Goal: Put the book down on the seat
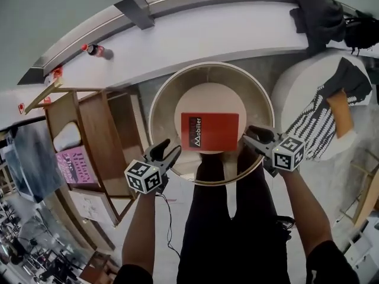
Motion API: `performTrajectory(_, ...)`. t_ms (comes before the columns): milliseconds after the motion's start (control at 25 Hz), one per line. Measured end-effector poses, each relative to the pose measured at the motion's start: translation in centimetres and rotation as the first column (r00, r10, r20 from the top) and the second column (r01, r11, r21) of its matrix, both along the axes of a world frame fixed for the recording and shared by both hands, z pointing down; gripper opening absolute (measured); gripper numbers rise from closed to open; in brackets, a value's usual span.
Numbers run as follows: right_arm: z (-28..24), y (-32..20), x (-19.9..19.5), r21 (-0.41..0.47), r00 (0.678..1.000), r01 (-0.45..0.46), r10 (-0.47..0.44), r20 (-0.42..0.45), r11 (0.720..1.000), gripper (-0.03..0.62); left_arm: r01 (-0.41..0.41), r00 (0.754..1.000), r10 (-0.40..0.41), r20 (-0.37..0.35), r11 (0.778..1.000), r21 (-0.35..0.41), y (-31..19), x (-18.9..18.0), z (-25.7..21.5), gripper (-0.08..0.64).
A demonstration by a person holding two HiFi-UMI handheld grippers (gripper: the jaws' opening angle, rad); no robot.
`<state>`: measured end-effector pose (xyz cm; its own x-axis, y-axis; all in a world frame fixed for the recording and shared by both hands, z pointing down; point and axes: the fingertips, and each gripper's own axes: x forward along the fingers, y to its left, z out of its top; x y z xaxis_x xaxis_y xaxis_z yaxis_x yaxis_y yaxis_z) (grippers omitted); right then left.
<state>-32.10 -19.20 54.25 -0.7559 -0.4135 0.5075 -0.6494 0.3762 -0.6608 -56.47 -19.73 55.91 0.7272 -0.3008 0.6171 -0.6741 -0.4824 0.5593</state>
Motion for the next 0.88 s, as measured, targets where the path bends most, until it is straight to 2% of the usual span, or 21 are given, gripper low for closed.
performTrajectory(120,3.8,1.0,-0.2,-0.044,0.999,-0.021,0.02,-0.027,0.999,0.17,-0.036,0.999,0.036,0.008,0.999,-0.025,-0.4,0.1,3.5,0.213)
performTrajectory(480,12.1,3.8,-0.1,-0.141,0.993,-0.108,0.101,-0.058,0.984,0.172,-0.089,0.996,0.091,0.023,0.992,-0.088,0.3,-0.3,10.1,0.215)
performTrajectory(640,14.4,4.8,-0.1,-0.159,0.991,-0.128,0.12,-0.063,0.979,0.172,-0.106,0.994,0.109,0.02,0.985,-0.139,1.1,-0.5,12.5,0.215)
performTrajectory(880,15.9,5.5,-0.6,-0.158,0.988,-0.15,0.14,-0.072,0.976,0.172,-0.13,0.989,0.14,0.047,0.978,-0.163,1.2,-0.3,14.4,0.214)
